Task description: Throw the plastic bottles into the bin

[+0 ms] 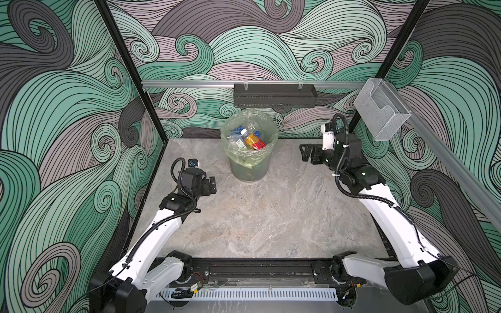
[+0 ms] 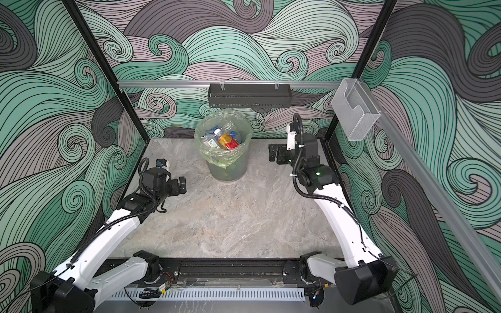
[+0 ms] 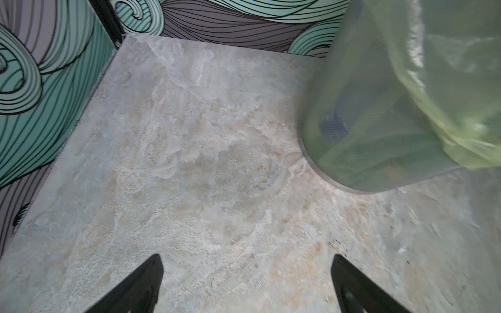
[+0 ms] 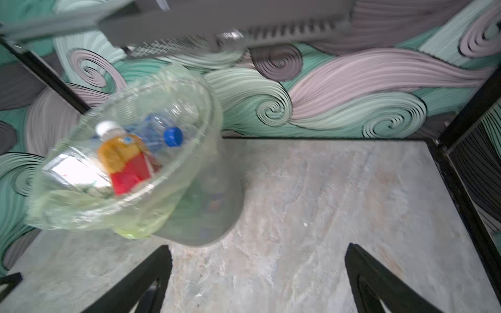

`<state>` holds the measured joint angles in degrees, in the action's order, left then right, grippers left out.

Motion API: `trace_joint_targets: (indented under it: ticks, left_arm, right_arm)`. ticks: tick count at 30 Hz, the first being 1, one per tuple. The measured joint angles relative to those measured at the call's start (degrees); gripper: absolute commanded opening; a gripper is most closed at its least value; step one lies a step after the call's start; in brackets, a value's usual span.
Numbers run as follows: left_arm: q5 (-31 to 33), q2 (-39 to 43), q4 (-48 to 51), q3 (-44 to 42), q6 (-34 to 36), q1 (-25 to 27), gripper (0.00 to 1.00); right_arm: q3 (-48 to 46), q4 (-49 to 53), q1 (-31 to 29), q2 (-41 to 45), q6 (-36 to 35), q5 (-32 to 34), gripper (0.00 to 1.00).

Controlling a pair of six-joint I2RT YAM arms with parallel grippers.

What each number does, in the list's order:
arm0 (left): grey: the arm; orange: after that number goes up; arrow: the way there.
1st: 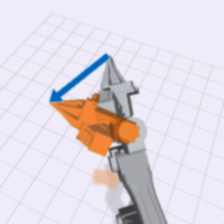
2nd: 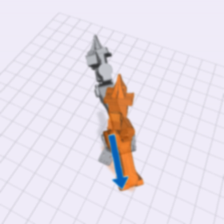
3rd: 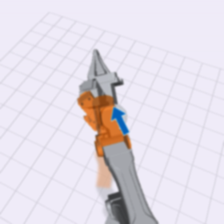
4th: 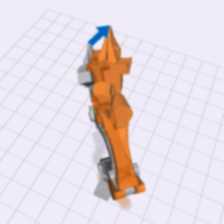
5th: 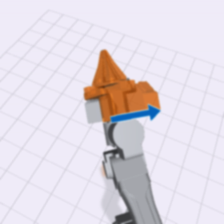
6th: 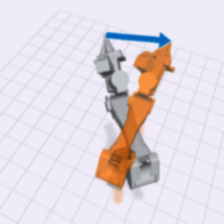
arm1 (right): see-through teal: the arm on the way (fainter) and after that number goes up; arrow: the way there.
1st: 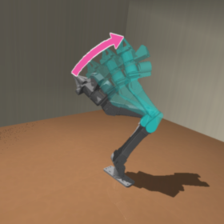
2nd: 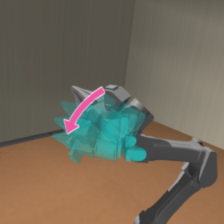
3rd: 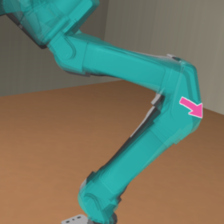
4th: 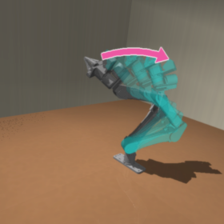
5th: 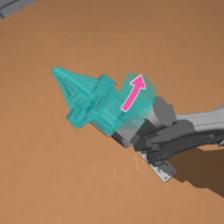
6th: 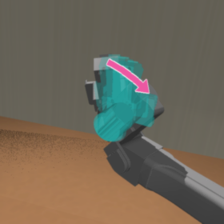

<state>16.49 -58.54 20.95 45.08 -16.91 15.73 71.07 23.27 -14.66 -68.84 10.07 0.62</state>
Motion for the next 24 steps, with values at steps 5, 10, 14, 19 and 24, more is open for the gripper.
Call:
trace_joint_targets:
  ticks: [5, 10, 14, 19, 24]
  left_arm:
    - [5.8, -5.3, -9.8, -4.8, 1.6, -4.3, 0.99]
    - [7.6, -8.8, -18.0, -9.6, 3.5, -9.3, 0.99]
    - [6.3, -11.2, -26.0, -12.8, 6.3, -12.8, 0.99]
    - [3.4, -13.7, -38.0, -18.9, 9.4, -15.5, 0.99]
    - [-0.4, -18.2, -44.2, -19.8, 11.2, -17.6, 0.99]
  right_arm:
    - [-13.3, -4.1, 5.2, 3.3, 0.7, 3.5, 1.00]
    - [-25.1, -12.1, 8.8, 5.0, 0.2, 8.1, 1.00]
    - [-36.6, -24.5, 9.8, 5.0, -2.5, 10.3, 1.00]
    - [-45.3, -37.5, 11.0, 1.8, -4.2, 12.1, 1.00]
    - [-47.8, -50.8, 12.9, -5.3, -5.0, 12.4, 1.00]
